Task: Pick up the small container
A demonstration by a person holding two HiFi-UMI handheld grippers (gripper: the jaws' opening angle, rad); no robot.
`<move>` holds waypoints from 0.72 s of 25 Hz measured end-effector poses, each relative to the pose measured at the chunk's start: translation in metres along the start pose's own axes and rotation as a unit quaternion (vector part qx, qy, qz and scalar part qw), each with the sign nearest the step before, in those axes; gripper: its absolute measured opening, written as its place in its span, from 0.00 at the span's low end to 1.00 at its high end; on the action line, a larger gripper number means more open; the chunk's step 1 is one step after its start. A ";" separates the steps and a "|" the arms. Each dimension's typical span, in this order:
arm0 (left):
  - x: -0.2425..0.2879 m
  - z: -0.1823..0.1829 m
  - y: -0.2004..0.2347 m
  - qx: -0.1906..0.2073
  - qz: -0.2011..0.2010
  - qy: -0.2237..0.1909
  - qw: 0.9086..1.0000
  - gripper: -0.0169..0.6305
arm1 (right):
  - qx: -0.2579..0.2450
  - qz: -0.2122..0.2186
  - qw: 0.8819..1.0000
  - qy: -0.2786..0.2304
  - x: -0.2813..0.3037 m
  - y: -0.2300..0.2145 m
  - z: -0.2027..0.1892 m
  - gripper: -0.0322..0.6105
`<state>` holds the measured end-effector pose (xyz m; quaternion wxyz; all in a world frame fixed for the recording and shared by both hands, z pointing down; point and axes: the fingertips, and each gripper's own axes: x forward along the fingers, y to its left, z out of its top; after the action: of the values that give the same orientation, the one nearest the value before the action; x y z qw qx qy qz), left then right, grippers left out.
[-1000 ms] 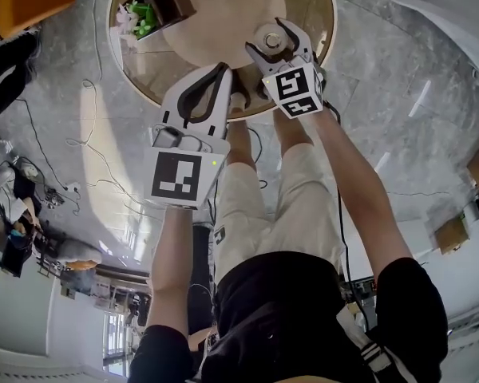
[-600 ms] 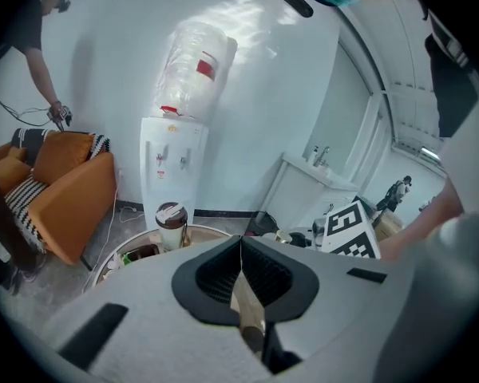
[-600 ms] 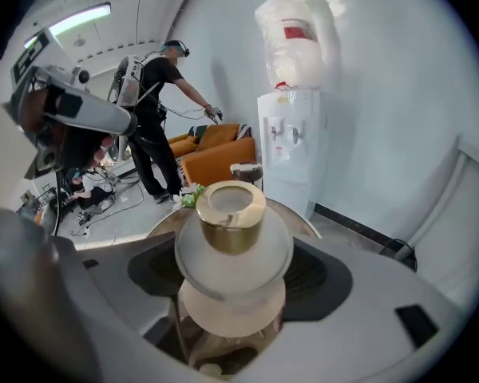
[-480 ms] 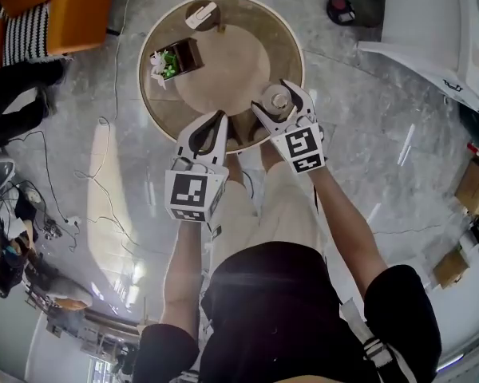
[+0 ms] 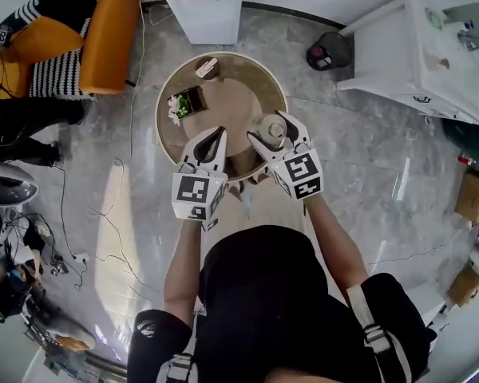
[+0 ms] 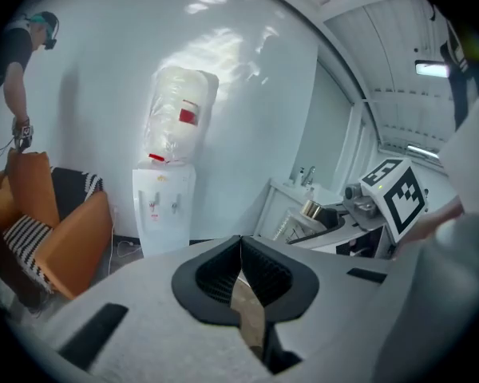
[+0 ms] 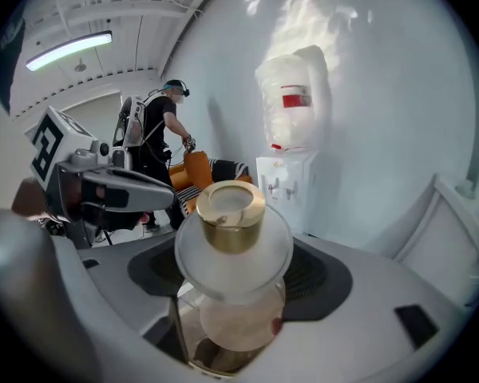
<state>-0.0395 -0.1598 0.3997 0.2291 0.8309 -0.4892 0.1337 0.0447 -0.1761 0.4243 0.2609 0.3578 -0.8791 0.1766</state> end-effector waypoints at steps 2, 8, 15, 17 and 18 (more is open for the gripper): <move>-0.008 0.019 -0.004 0.011 -0.002 -0.013 1.000 0.06 | -0.001 0.000 1.000 -0.004 -0.013 0.003 0.022 0.57; -0.028 0.064 -0.022 0.031 -0.020 -0.045 0.998 0.06 | 0.010 0.005 1.000 -0.030 -0.052 0.013 0.083 0.57; -0.048 0.120 -0.021 0.049 -0.023 -0.071 0.996 0.06 | -0.004 0.020 0.998 -0.067 -0.077 0.025 0.147 0.57; -0.053 0.136 -0.017 0.052 -0.012 -0.076 0.996 0.06 | -0.007 0.021 0.997 -0.080 -0.083 0.026 0.164 0.57; -0.055 0.144 -0.014 0.052 -0.006 -0.078 0.996 0.06 | -0.012 0.019 0.996 -0.084 -0.084 0.026 0.172 0.57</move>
<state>-0.0544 -0.1860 0.2482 0.1470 0.8524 -0.4932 0.0925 0.0198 -0.1985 0.2340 0.1868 0.3512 -0.9067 0.1401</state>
